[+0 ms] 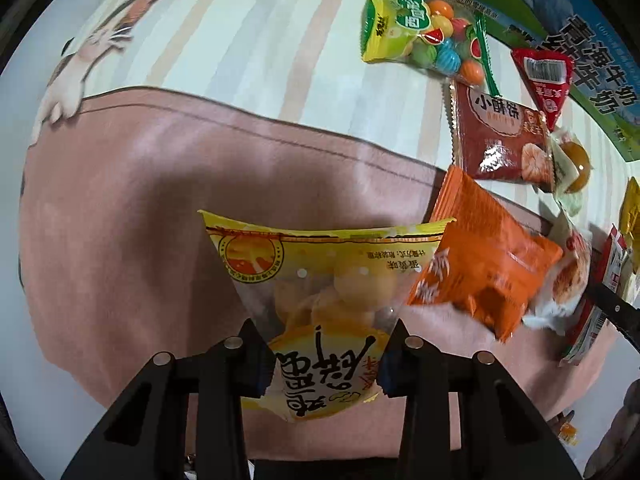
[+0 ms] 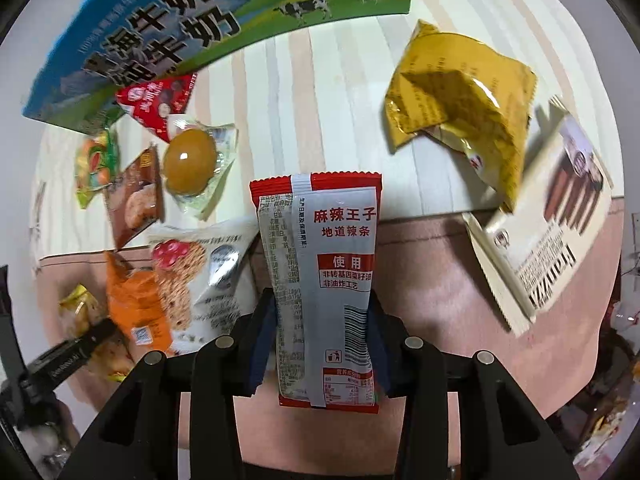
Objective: Organize snacks
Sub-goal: 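Carry both packets into the box beside the others and open both tools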
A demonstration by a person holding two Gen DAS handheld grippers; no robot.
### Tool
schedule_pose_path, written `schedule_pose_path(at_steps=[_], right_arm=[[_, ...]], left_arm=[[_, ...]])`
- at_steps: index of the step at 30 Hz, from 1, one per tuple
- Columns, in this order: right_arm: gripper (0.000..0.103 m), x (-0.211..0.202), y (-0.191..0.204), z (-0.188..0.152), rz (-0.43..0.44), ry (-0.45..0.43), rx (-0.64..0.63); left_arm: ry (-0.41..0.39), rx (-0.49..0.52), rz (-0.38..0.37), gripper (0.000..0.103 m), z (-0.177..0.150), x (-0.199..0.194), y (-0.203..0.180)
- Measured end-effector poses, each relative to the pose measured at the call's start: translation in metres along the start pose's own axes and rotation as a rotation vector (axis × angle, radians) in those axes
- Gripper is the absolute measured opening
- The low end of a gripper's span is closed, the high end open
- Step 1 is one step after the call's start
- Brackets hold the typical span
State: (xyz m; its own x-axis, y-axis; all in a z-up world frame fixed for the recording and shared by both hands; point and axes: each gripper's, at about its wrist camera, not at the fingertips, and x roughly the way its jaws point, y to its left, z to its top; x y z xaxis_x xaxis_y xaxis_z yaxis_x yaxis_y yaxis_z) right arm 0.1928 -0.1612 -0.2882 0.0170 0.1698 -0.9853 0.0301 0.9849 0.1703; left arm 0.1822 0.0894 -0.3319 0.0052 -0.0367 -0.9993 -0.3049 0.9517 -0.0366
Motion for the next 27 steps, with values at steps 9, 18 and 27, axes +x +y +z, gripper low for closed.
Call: schedule_pose_path(at_steps=[9,18,27], right_arm=[[0.044,-0.062,0.014,-0.007,0.138,-0.049,-0.018],[0.044,-0.146,0.031,0.054,0.28,-0.18,-0.056],[0.044,-0.178,0.037,0.191,0.128,-0.309,-0.074]], left_arm=[[-0.083,-0.004,-0.121,0.035,-0.005,-0.07,-0.01],[-0.222,0.102,-0.277,0.035,0.063,-0.173,-0.078],[-0.29,0.253,-0.178,0.035,0.191,-0.2,-0.154]])
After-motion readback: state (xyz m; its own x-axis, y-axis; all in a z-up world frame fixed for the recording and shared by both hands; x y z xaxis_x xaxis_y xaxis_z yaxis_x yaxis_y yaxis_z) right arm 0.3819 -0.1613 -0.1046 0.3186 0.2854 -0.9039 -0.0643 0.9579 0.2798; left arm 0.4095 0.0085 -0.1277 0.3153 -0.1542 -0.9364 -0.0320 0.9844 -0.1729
